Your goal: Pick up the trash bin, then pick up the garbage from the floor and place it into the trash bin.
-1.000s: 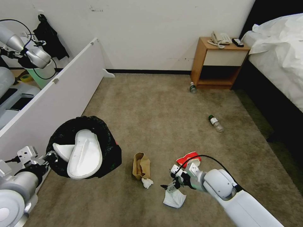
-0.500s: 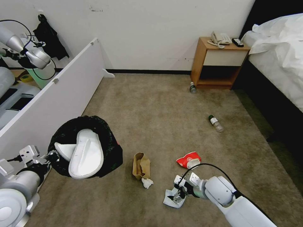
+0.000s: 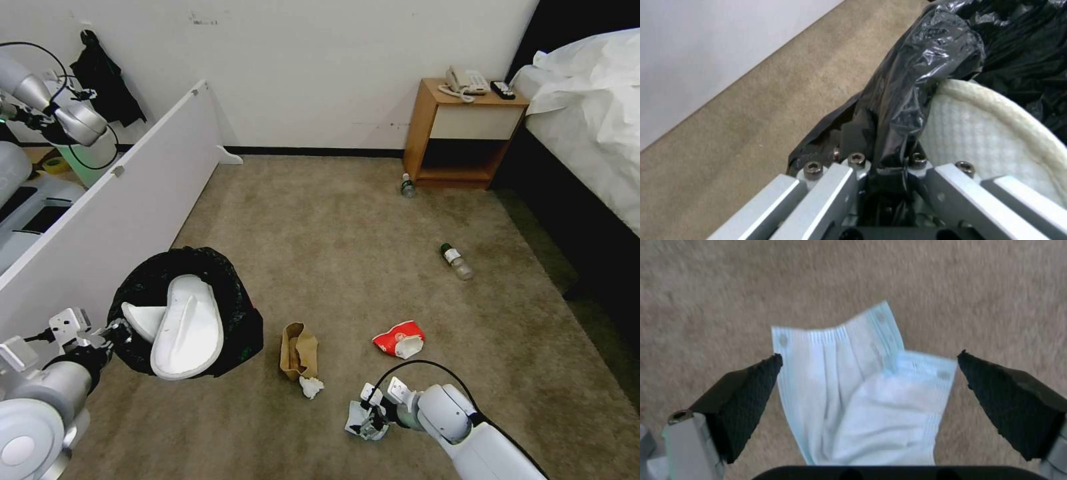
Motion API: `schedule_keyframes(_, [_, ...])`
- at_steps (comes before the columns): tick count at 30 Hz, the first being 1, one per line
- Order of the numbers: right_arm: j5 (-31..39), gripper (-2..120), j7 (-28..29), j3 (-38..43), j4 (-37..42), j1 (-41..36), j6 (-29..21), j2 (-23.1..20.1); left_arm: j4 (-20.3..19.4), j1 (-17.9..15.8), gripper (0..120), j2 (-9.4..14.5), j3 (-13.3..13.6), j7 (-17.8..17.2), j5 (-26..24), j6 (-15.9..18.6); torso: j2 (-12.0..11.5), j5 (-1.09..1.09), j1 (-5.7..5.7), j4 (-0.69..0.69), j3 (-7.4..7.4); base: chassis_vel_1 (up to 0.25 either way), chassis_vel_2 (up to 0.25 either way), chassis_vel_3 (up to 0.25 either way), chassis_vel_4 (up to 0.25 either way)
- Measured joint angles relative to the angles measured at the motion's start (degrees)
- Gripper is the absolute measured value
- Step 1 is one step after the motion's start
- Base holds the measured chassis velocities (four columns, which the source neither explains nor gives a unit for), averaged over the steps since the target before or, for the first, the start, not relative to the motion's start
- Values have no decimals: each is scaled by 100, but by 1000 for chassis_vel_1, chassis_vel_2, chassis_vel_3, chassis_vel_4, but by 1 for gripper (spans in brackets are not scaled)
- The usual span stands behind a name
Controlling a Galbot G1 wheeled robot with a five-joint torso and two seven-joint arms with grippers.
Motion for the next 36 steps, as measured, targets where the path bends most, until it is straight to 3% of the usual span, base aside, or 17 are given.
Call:
schedule_keyframes(31, [-339,100,-13,172,-222,-372,85,-112,-2,-9,1,-17,-17,8,-18,0,0,0,0,1,0,0,0,0,0])
schedule_keyframes(34, [-340,93,-22,175,-222,-369,106,-107,-10,-7,1,-17,-24,8,-18,0,0,1,0,1,0,0,0,0,0])
schedule_keyframes(36, [-340,82,-23,181,-221,-356,139,-106,-12,-6,1,-13,-33,8,-18,0,0,1,0,1,0,0,0,0,0])
